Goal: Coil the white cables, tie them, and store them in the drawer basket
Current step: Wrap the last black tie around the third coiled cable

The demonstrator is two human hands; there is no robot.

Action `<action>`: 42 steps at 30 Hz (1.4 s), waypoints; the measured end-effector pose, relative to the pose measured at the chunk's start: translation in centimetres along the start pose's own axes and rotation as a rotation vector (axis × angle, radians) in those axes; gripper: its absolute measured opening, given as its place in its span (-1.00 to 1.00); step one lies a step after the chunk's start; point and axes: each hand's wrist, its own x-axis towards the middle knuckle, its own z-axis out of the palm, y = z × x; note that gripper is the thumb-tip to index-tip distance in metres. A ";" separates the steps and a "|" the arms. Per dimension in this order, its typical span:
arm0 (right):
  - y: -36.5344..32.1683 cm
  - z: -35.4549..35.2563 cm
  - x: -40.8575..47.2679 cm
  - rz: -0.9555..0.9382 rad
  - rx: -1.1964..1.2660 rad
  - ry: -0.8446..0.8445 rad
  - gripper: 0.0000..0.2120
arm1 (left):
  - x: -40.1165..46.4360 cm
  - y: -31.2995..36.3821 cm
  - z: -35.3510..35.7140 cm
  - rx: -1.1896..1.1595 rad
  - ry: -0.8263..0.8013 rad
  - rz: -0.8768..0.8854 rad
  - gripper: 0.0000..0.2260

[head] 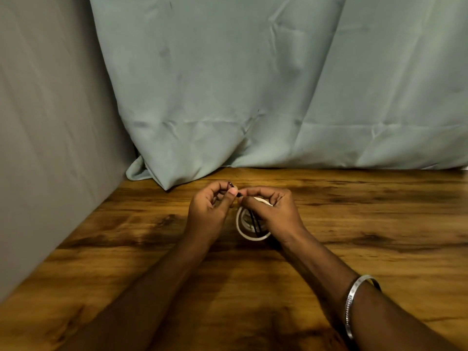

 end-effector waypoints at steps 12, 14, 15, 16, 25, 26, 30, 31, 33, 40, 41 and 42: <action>0.9 -0.6 0.6 0.015 -0.097 0.045 -0.86 | 2.1 0.6 -3.1 -0.173 0.483 0.169 -0.92; 1.1 -0.4 0.6 0.052 -0.080 -0.001 -0.91 | 2.9 0.2 -4.5 -0.204 0.596 0.165 -0.92; 1.1 -0.3 0.5 0.074 -0.076 -0.046 -0.91 | 3.2 -0.1 -5.0 -0.207 0.634 0.164 -0.91; 1.1 -0.1 0.3 0.097 -0.072 -0.094 -0.91 | 3.3 -0.4 -5.4 -0.204 0.657 0.163 -0.91; 0.9 -0.6 0.6 0.230 0.205 -0.122 -0.51 | 1.5 0.1 -1.7 -0.309 -0.121 -0.318 -0.60; 0.9 -0.7 0.6 0.232 0.234 -0.113 -0.52 | 0.9 -0.1 -1.3 -0.243 -0.260 -0.310 -0.60; 0.6 -0.8 0.5 0.226 0.327 -0.093 -0.60 | 0.5 -0.8 -1.0 -0.103 -0.367 -0.215 -0.63; 0.6 -0.6 0.5 0.224 0.338 -0.090 -0.62 | 0.6 -0.8 -1.0 -0.119 -0.370 -0.224 -0.63; 0.6 -0.4 0.6 0.218 0.347 -0.077 -0.69 | 0.5 -0.6 -1.1 -0.172 -0.353 -0.245 -0.61; 1.0 -0.8 1.1 0.125 0.169 -0.140 -0.79 | 0.4 -0.3 -0.9 -0.234 -0.160 -0.167 -0.73; 0.9 -0.9 1.0 0.107 0.120 -0.161 -0.82 | 0.5 -0.4 -1.1 -0.215 -0.155 -0.149 -0.76; 0.9 -0.9 0.9 0.098 0.095 -0.173 -0.85 | 0.5 -0.4 -1.1 -0.202 -0.156 -0.133 -0.79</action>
